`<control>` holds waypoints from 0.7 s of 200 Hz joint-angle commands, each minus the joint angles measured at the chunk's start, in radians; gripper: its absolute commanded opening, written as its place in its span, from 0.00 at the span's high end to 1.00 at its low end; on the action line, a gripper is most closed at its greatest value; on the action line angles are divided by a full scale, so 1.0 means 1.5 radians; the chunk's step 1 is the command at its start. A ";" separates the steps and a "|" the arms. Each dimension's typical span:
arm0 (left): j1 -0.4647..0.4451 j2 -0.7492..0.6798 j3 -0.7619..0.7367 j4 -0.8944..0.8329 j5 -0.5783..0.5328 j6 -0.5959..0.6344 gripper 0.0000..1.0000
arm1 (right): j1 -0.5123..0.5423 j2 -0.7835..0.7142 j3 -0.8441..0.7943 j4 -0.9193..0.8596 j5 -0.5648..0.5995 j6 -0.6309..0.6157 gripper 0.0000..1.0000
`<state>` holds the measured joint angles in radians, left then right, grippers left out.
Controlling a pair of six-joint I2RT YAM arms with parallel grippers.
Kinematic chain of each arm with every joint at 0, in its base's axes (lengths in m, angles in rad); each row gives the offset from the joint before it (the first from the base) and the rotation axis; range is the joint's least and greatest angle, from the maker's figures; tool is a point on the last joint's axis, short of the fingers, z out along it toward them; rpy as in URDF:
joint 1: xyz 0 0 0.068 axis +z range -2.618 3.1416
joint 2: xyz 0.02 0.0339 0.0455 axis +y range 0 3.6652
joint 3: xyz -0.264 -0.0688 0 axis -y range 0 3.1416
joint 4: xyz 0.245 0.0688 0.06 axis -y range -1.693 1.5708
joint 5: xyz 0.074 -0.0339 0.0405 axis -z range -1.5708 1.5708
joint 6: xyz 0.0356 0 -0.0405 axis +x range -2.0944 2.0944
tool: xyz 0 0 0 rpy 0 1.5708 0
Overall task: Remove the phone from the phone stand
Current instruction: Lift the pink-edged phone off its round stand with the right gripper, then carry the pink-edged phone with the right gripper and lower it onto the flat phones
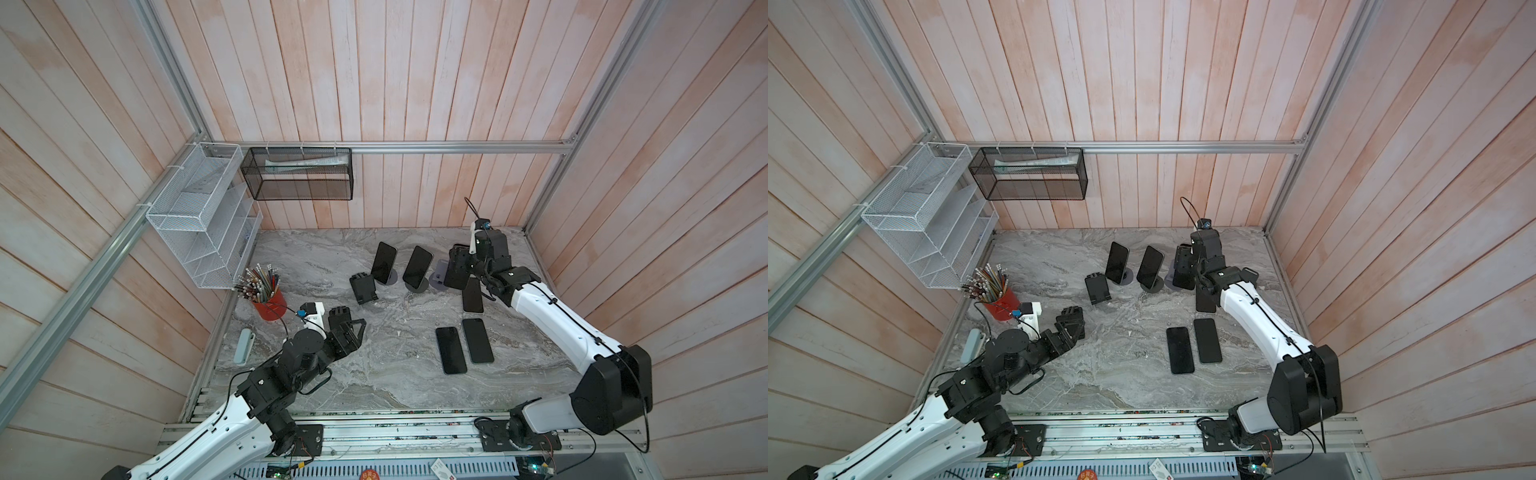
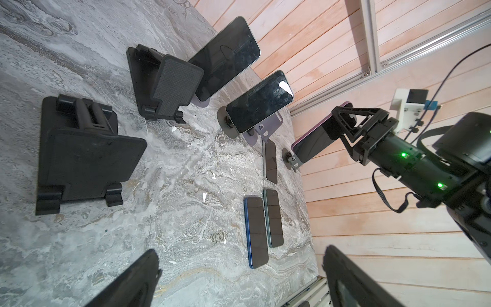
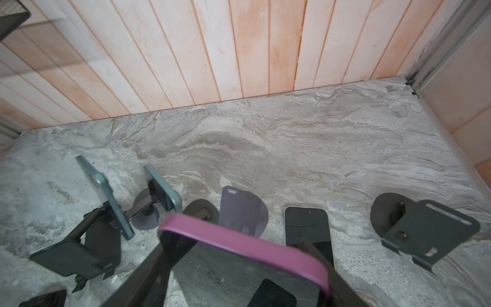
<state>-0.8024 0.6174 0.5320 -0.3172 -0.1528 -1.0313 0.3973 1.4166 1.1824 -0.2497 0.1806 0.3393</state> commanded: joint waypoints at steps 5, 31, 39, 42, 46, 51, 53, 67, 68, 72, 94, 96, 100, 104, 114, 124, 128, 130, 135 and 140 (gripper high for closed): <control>-0.001 -0.003 -0.009 0.017 -0.005 0.018 0.02 | 0.022 -0.050 -0.015 -0.008 0.003 0.011 0.29; -0.001 -0.007 -0.020 0.024 -0.005 0.012 0.02 | 0.052 -0.096 -0.052 -0.018 0.011 0.032 0.29; -0.001 -0.007 -0.025 0.028 -0.005 0.010 0.02 | 0.063 -0.110 -0.066 -0.025 0.014 0.040 0.30; -0.001 -0.007 -0.027 0.029 -0.005 0.009 0.02 | 0.067 -0.115 -0.072 -0.026 0.016 0.043 0.29; -0.001 -0.007 -0.028 0.030 -0.005 0.009 0.02 | 0.072 -0.122 -0.081 -0.027 0.021 0.048 0.30; -0.001 -0.006 -0.030 0.031 -0.005 0.008 0.02 | 0.082 -0.131 -0.092 -0.027 0.025 0.054 0.30; -0.001 -0.007 -0.031 0.032 -0.005 0.007 0.02 | 0.085 -0.135 -0.096 -0.028 0.026 0.056 0.30; -0.001 -0.004 -0.033 0.036 -0.006 0.008 0.02 | 0.111 -0.152 -0.119 -0.034 0.037 0.070 0.30; -0.001 -0.004 -0.033 0.037 -0.006 0.008 0.02 | 0.113 -0.153 -0.120 -0.035 0.039 0.070 0.30; -0.001 -0.003 -0.033 0.038 -0.006 0.009 0.02 | 0.121 -0.156 -0.124 -0.038 0.043 0.074 0.30; -0.001 0.007 -0.028 0.044 -0.008 0.018 0.02 | 0.150 -0.161 -0.153 -0.035 0.035 0.078 0.30; -0.001 0.008 -0.028 0.044 -0.008 0.019 0.02 | 0.151 -0.161 -0.156 -0.034 0.033 0.080 0.30; -0.001 0.011 -0.025 0.045 -0.008 0.021 0.02 | 0.153 -0.162 -0.161 -0.033 0.029 0.085 0.30; -0.001 0.013 -0.024 0.047 -0.008 0.023 0.02 | 0.155 -0.162 -0.166 -0.032 0.025 0.088 0.30; -0.001 0.018 -0.020 0.048 -0.007 0.025 0.02 | 0.163 -0.161 -0.175 -0.029 0.008 0.096 0.30; -0.001 0.024 -0.016 0.051 -0.006 0.027 0.02 | 0.171 -0.159 -0.184 -0.027 -0.005 0.106 0.30; -0.001 0.026 -0.014 0.051 -0.006 0.028 0.02 | 0.176 -0.158 -0.187 -0.027 -0.007 0.111 0.30; -0.001 0.026 -0.015 0.052 -0.006 0.028 0.02 | 0.179 -0.158 -0.189 -0.025 -0.008 0.114 0.30; -0.001 0.028 -0.015 0.053 -0.005 0.029 0.02 | 0.186 -0.157 -0.194 -0.022 -0.008 0.121 0.30; -0.001 0.029 -0.015 0.055 -0.005 0.029 0.02 | 0.194 -0.156 -0.202 -0.015 -0.007 0.129 0.30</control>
<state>-0.8024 0.6537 0.4980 -0.2646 -0.1562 -1.0138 0.6472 1.1927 0.9009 -0.3145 0.1921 0.4690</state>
